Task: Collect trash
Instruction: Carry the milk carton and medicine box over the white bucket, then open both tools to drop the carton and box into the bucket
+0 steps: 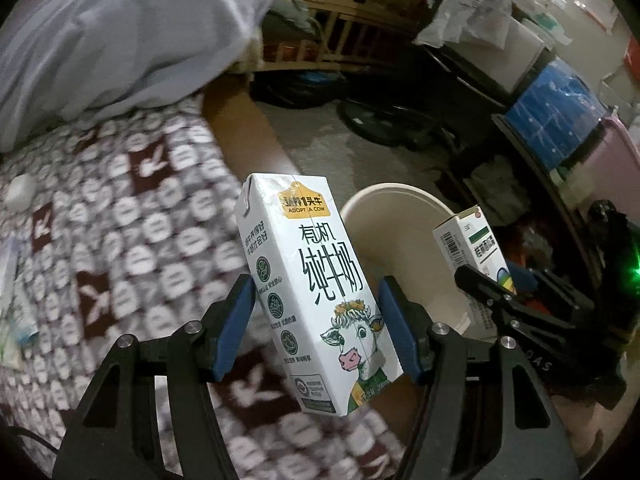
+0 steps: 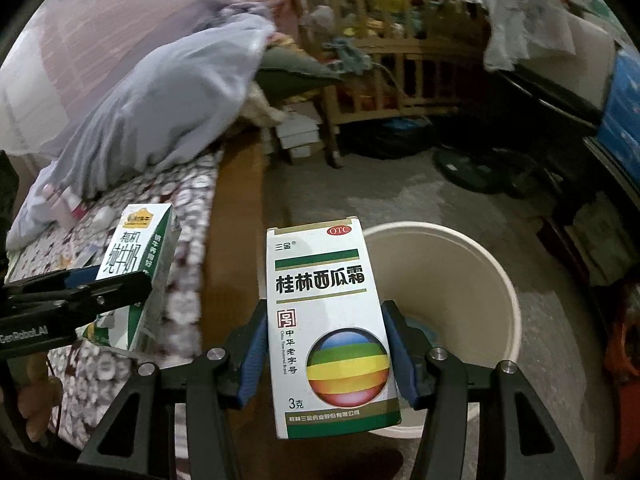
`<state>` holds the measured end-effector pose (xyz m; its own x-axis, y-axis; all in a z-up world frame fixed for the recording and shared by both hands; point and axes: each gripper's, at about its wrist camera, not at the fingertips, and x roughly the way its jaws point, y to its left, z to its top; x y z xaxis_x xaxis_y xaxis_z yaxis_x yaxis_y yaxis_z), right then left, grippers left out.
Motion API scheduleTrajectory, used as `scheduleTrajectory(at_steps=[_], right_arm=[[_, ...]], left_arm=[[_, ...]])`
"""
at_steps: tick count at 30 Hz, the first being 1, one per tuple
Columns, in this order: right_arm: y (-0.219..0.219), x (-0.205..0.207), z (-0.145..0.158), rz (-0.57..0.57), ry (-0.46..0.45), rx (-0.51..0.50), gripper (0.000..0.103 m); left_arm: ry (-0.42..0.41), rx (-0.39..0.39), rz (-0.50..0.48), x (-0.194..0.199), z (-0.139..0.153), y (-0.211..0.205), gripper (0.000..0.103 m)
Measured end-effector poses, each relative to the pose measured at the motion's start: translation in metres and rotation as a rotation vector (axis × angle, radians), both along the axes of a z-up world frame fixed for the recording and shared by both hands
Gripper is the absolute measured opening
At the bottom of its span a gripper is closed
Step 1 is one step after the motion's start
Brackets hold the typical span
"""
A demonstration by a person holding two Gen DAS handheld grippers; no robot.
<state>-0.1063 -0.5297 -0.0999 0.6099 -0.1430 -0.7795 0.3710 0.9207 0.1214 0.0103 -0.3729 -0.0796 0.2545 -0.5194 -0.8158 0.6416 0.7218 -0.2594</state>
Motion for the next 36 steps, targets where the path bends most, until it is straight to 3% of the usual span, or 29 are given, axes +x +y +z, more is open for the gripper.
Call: scheduleTrajectory(at_steps=[16, 24, 28, 32, 36], right_arm=[[-0.042, -0.017, -0.024, -0.091, 0.048, 0.038, 0.052], [-0.053, -0.019, -0.033, -0.122, 0.065, 0.044, 0.052], [-0.056, -0.018, -0.033, -0.168, 0.074, 0.014, 0.053], [-0.061, -0.02, -0.033, -0.203, 0.063, 0.049, 0.063], [-0.058, -0.019, -0.034, -0.196, 0.07, 0.052, 0.063]], left_arm=[[0.036, -0.003, -0.078, -0.002, -0.014, -0.059, 0.062], [0.085, -0.035, -0.102, 0.001, -0.02, -0.07, 0.063], [0.149, -0.077, -0.102, 0.002, -0.022, -0.073, 0.063], [0.131, -0.074, -0.109, -0.002, -0.018, -0.072, 0.068], [0.103, -0.058, -0.094, -0.004, -0.015, -0.062, 0.068]])
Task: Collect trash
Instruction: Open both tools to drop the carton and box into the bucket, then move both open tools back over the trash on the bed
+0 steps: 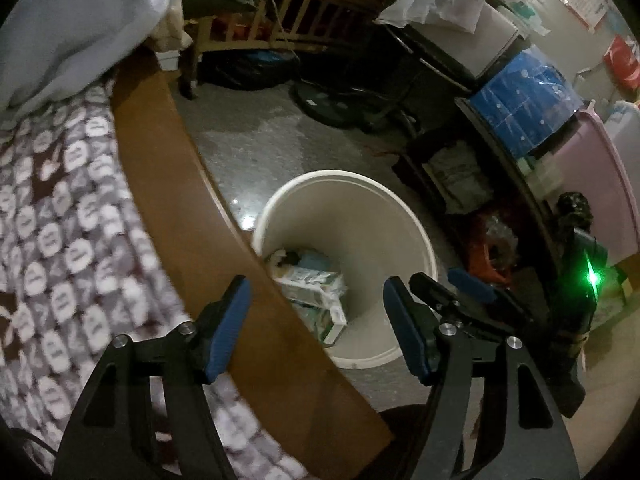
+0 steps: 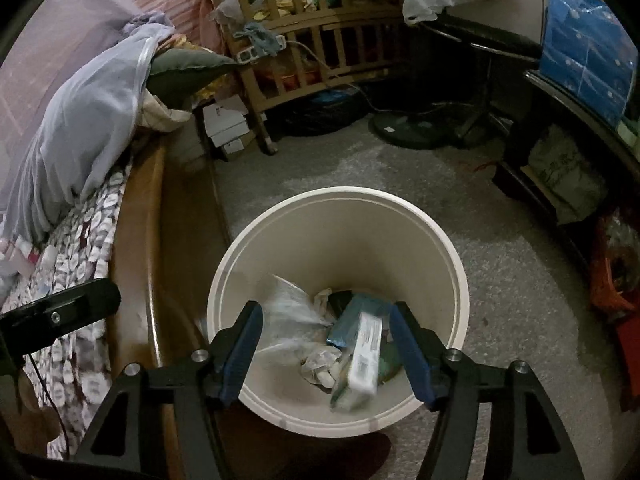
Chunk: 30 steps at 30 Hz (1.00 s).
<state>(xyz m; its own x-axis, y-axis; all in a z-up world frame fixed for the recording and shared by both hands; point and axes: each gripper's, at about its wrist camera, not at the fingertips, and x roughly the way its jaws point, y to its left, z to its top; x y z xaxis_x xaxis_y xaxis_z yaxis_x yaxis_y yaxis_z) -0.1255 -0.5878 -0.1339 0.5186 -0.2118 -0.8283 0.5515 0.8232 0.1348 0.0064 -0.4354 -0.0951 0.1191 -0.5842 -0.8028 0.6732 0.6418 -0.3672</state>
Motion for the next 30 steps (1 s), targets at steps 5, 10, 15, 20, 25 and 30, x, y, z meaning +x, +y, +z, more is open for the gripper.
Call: scheduleTrajectory(at_steps=[5, 10, 15, 20, 25, 30], right_arm=[[0.01, 0.005, -0.003, 0.026, 0.016, 0.014, 0.064], [0.027, 0.013, 0.001, 0.068, 0.019, -0.003, 0.064], [0.049, 0.025, 0.007, 0.113, 0.009, -0.006, 0.064], [0.079, 0.041, 0.013, 0.181, 0.006, -0.01, 0.064], [0.116, 0.063, 0.019, 0.266, -0.008, -0.014, 0.065], [0.16, 0.092, 0.021, 0.364, -0.01, -0.01, 0.065]], left_arm=[[-0.076, 0.059, 0.05, 0.001, 0.002, 0.019, 0.068], [-0.101, 0.097, 0.109, 0.01, 0.0, 0.049, 0.068], [-0.113, 0.121, 0.176, 0.018, -0.001, 0.079, 0.068], [-0.133, 0.148, 0.236, 0.024, -0.003, 0.117, 0.068], [-0.138, 0.174, 0.299, 0.032, -0.005, 0.162, 0.068], [-0.163, 0.211, 0.369, 0.042, -0.003, 0.21, 0.068]])
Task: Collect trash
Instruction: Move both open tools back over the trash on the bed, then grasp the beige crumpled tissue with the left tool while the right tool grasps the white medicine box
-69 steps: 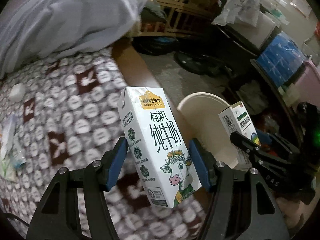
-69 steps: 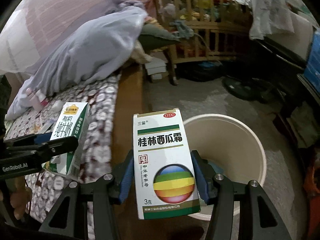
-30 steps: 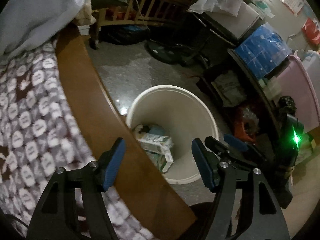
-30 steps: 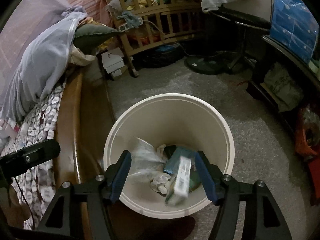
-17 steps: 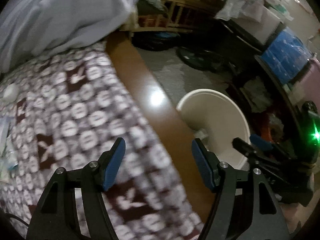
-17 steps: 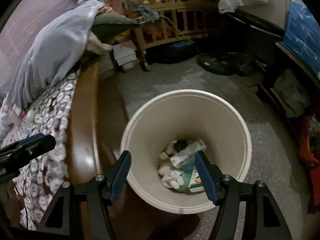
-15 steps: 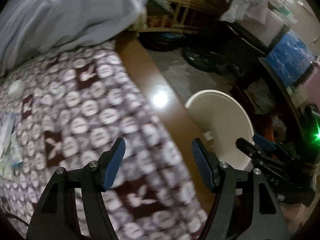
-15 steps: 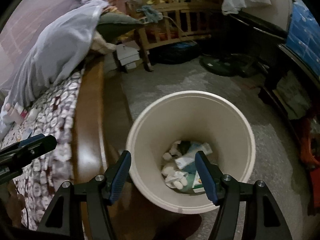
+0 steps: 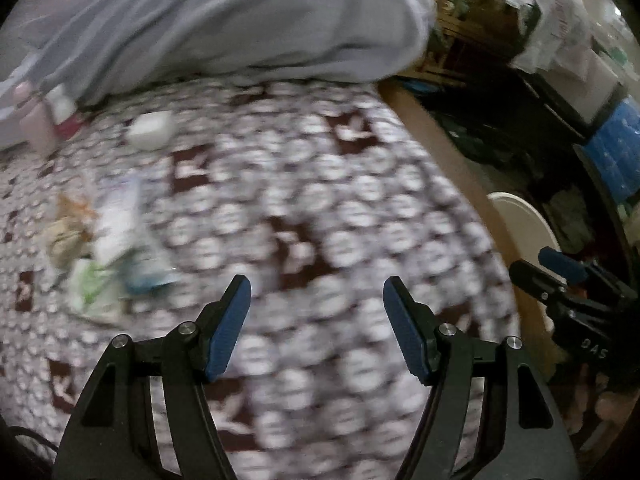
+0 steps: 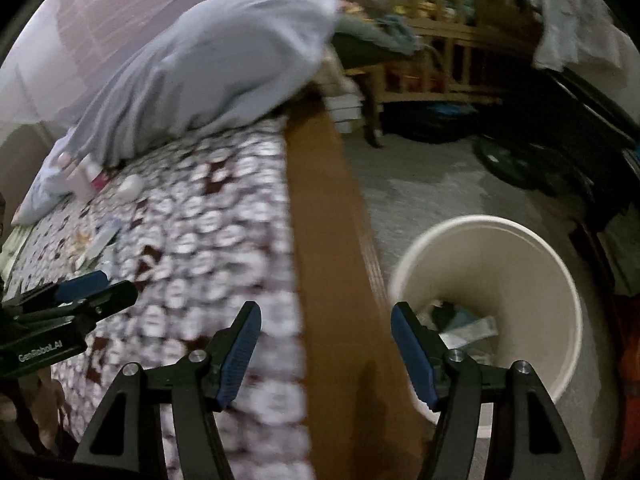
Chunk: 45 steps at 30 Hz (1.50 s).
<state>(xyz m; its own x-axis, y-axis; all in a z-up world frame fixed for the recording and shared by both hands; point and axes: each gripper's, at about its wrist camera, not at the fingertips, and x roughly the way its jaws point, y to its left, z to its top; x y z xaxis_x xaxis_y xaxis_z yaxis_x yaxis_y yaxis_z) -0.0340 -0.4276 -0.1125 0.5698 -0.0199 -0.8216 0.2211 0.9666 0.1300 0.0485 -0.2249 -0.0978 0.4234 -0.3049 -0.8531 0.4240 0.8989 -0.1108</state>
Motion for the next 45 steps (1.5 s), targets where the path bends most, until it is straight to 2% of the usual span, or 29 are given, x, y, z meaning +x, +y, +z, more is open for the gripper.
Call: scheduleTrajectory(at_steps=[7, 17, 21, 27, 30, 31, 32, 36, 38, 41, 43, 45], right_arm=[[0.066, 0.04, -0.005, 0.147, 0.02, 0.016, 0.066], [0.179, 0.131, -0.012, 0.369, 0.049, 0.137, 0.066], [0.231, 0.172, -0.019, 0.449, 0.071, 0.133, 0.066], [0.286, 0.232, -0.043, 0.507, 0.158, 0.039, 0.066], [0.291, 0.247, -0.058, 0.521, 0.199, 0.031, 0.064], [0.289, 0.247, -0.061, 0.522, 0.198, 0.028, 0.051], [0.284, 0.244, -0.062, 0.521, 0.194, 0.029, 0.048], [0.26, 0.224, -0.048, 0.504, 0.132, 0.026, 0.046], [0.244, 0.211, -0.041, 0.48, 0.108, 0.059, 0.046], [0.224, 0.186, -0.032, 0.455, 0.073, 0.077, 0.046], [0.219, 0.173, -0.029, 0.451, 0.057, 0.064, 0.046], [0.212, 0.158, -0.027, 0.443, 0.043, 0.059, 0.046]], left_arm=[[-0.013, 0.02, 0.122, 0.019, 0.002, 0.085, 0.068], [0.008, 0.063, 0.321, 0.044, -0.009, 0.217, 0.068], [0.009, 0.064, 0.367, 0.055, -0.015, 0.247, 0.068], [0.023, 0.021, 0.374, 0.076, -0.02, 0.26, 0.068], [0.019, -0.012, 0.358, 0.091, -0.022, 0.255, 0.068], [0.017, -0.024, 0.348, 0.097, -0.023, 0.25, 0.068], [0.017, -0.034, 0.338, 0.101, -0.024, 0.246, 0.068], [0.027, -0.042, 0.301, 0.119, -0.035, 0.228, 0.068], [0.048, -0.04, 0.287, 0.127, -0.045, 0.22, 0.067], [0.079, -0.048, 0.297, 0.127, -0.052, 0.216, 0.032], [0.085, -0.079, 0.301, 0.119, -0.049, 0.216, 0.032], [0.06, -0.077, 0.281, 0.106, -0.039, 0.211, 0.031]])
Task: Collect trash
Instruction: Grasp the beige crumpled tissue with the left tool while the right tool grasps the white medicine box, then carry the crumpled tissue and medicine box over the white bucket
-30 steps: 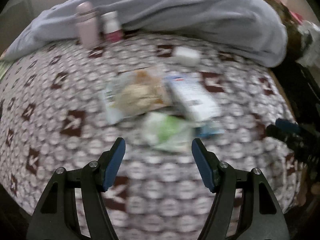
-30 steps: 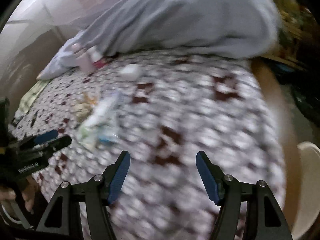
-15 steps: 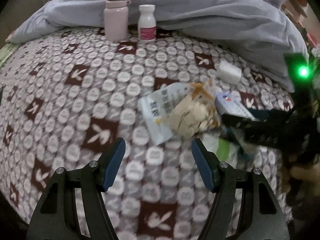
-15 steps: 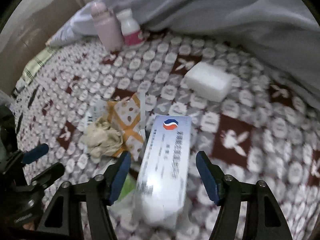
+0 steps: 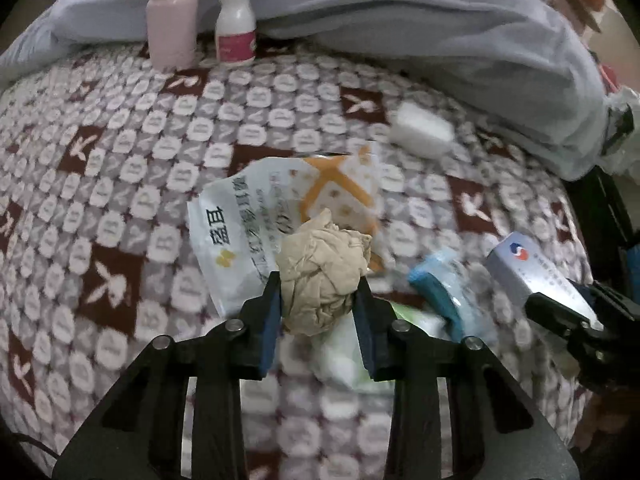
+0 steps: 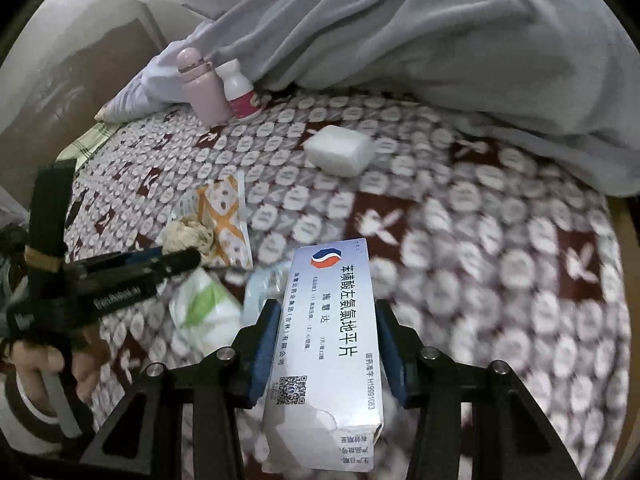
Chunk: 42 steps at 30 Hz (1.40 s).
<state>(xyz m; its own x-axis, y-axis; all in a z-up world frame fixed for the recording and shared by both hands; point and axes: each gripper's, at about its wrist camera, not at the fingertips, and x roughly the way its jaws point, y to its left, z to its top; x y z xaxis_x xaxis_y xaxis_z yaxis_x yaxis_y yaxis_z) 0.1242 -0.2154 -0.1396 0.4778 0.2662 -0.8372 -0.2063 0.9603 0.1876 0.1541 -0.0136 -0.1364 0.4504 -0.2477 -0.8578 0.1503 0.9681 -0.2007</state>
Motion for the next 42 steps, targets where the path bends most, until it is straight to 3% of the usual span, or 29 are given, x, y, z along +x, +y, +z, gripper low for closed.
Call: scheduleTrajectory(at_steps=[9, 13, 16, 24, 42], right_arm=[[-0.016, -0.049, 0.0, -0.021, 0.0, 0.004, 0.046], [-0.02, -0.062, -0.017, -0.017, 0.096, -0.055, 0.047], [-0.02, -0.065, -0.027, -0.021, 0.117, -0.093, 0.048], [-0.031, -0.085, -0.009, -0.048, 0.017, -0.062, 0.044], [-0.106, -0.135, 0.05, -0.193, -0.117, -0.011, 0.044]], left_arm=[[-0.054, -0.022, -0.074, -0.051, 0.039, -0.032, 0.031], [-0.055, -0.004, -0.088, -0.063, 0.039, -0.043, 0.031], [-0.033, -0.001, -0.093, -0.07, 0.036, -0.048, 0.031], [-0.052, 0.004, -0.116, -0.083, 0.046, -0.064, 0.031], [-0.088, 0.002, -0.246, -0.103, 0.064, -0.152, 0.031]])
